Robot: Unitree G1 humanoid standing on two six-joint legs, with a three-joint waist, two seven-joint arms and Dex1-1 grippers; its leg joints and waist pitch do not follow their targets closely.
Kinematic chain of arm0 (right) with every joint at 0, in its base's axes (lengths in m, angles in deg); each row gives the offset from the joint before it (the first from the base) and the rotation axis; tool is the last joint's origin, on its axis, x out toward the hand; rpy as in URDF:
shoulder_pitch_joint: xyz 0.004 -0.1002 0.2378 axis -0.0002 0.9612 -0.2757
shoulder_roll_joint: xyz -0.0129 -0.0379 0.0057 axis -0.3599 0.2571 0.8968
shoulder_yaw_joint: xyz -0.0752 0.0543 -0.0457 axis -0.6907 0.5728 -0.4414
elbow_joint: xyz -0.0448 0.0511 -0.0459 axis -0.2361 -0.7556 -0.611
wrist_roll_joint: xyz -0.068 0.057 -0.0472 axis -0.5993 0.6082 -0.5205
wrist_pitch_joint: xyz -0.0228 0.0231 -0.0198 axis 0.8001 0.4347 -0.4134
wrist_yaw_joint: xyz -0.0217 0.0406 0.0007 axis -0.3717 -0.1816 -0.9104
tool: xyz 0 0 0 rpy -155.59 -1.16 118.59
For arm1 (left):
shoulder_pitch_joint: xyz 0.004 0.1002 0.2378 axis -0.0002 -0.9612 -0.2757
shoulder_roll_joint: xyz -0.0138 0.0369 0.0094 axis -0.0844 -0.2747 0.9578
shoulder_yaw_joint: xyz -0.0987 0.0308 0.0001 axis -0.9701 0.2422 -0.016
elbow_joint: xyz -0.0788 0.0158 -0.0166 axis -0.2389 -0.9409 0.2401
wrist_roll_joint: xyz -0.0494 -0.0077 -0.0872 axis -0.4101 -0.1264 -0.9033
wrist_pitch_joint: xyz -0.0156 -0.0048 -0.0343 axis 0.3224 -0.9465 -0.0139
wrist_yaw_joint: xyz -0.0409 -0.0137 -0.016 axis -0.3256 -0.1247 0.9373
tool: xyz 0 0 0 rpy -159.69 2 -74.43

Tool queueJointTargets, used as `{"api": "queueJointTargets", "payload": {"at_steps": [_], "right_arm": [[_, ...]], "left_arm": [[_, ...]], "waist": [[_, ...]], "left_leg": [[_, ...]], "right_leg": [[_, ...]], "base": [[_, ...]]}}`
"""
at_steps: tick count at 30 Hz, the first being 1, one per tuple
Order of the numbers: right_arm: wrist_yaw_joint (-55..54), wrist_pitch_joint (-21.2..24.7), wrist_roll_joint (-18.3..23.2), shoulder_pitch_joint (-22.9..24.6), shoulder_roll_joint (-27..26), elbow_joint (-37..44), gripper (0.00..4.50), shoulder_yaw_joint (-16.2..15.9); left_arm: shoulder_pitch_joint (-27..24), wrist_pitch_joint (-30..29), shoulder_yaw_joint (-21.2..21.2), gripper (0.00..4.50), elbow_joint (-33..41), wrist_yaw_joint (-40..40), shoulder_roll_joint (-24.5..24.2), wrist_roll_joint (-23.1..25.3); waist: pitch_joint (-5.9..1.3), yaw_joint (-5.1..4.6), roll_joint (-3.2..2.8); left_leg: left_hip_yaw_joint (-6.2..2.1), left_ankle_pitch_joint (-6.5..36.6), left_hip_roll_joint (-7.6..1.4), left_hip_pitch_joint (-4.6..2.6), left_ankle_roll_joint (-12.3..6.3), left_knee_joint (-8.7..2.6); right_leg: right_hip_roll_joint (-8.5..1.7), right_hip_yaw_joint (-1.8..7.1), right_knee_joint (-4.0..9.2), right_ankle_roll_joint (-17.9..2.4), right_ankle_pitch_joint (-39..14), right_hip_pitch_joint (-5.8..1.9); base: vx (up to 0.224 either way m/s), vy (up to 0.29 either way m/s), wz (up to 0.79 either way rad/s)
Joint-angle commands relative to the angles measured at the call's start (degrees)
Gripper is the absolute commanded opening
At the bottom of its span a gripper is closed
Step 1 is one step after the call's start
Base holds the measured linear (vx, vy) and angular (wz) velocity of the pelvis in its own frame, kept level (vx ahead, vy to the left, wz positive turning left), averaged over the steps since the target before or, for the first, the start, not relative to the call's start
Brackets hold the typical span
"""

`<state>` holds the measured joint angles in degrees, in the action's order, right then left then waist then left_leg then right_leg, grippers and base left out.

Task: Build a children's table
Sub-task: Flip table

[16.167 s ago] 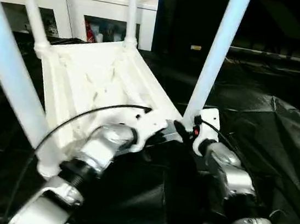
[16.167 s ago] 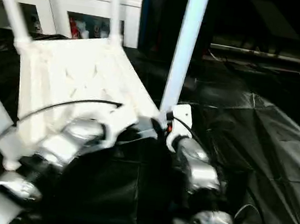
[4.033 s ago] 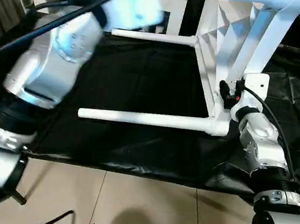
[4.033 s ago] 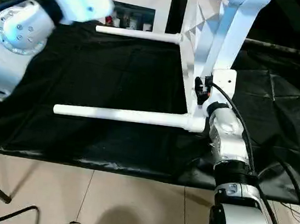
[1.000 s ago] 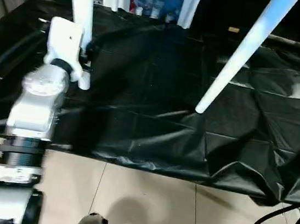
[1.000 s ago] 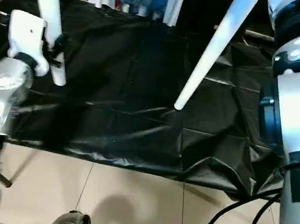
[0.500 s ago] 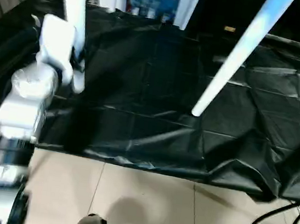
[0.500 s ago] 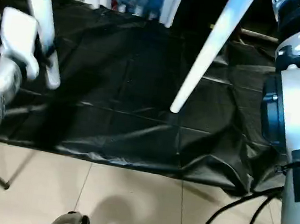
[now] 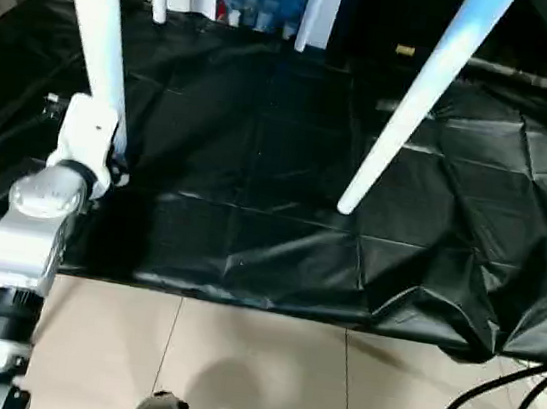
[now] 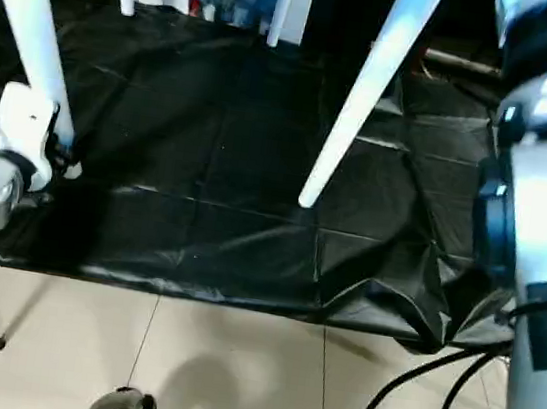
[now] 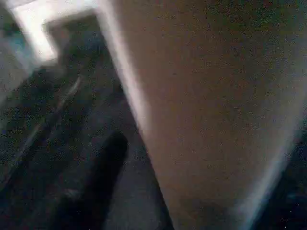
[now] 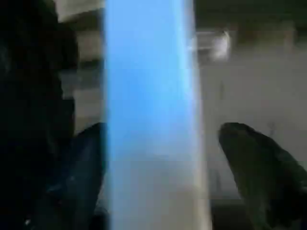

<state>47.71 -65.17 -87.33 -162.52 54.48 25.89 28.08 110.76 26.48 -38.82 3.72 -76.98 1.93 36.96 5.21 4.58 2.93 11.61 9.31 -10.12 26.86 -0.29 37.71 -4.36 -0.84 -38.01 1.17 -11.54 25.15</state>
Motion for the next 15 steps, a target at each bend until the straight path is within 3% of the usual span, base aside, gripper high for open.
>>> {"api": "queueJointTargets", "payload": {"at_steps": [1, 2, 6, 8, 10, 11, 15], "right_arm": [[2.4, -2.1, 4.7, 0.2, 0.4, 4.3, 3.87, 2.5], [3.5, -2.1, 7.0, 2.3, -0.3, 7.3, 3.87, 3.2], [3.7, -2.0, 8.3, 3.8, -0.7, 9.4, 3.87, 3.5], [3.9, -3.1, 11.3, 8.6, -1.3, 14.8, 3.87, 4.2], [3.2, -6.0, 12.3, 11.8, -1.6, 17.0, 3.87, 5.1], [3.3, -6.2, 12.5, 12.7, -1.6, 17.8, 3.87, 5.3], [4.7, -5.6, 14.9, 17.0, -1.2, 22.1, 3.87, 5.6]], "left_arm": [[-0.2, 0.2, -1.7, 3.7, -0.8, -1.5, -0.4, 0.7], [-0.3, 1.6, -1.9, 3.7, -1.3, -1.9, 0.2, 0.3], [-0.4, 2.8, -2.1, 3.7, -1.6, -2.4, 0.7, 0.1], [-0.6, 3.6, -2.7, 3.7, -1.5, -3.1, 1.8, -0.9], [-0.5, 4.8, -2.3, 3.7, -2.0, -2.5, 2.2, -1.3], [-0.4, 5.3, -2.2, 3.7, -2.1, -2.5, 2.3, -1.3], [-0.4, 6.3, -1.9, 3.7, -1.9, -2.1, 2.3, -1.0]], "waist": [[-5.72, 0.09, -1.0], [-5.56, 0.09, -1.35], [-5.17, 0.34, -1.37], [-4.79, 0.51, -1.48], [-4.85, 0.44, -1.48], [-5.01, 0.28, -1.48], [-5.1, 0.22, -1.33]], "left_leg": [[-1.92, 14.6, -2.82, -3.65, 0.83, -4.76], [-1.86, 14.8, -2.97, -3.99, 0.8, -4.76], [-1.92, 20.9, -3.02, -4.56, 2.96, -5.37], [-2.1, 25.5, -3.12, -4.98, 5.09, -5.96], [-2.45, 29.8, -3.06, -5.49, 6.96, -6.3], [-2.68, 30.8, -2.94, -5.43, 7.63, -6.33], [-2.72, 30.4, -2.81, -5.16, 7.36, -6.33]], "right_leg": [[-2.78, 1.08, 2.7, -13.0, 1.0, -2.51], [-2.77, 1.15, 2.95, -13.6, 0.6, -2.15], [-2.62, 1.11, 3.61, -13.0, -6.4, -1.63], [-2.76, 1.18, 4.21, -11.3, -10.8, -1.22], [-2.96, 1.03, 4.61, -10.2, -15.1, -1.05], [-3.02, 0.98, 4.74, -9.8, -16.2, -1.17], [-3.12, 1.03, 4.77, -9.5, -16.2, -1.32]], "base": [[0.0, 0.0, 0.0], [0.0, 0.0, 0.0], [0.0, 0.0, 0.0], [0.0, 0.0, 0.0], [0.0, 0.0, 0.0], [0.0, 0.0, 0.0], [0.0, 0.0, 0.0]]}}
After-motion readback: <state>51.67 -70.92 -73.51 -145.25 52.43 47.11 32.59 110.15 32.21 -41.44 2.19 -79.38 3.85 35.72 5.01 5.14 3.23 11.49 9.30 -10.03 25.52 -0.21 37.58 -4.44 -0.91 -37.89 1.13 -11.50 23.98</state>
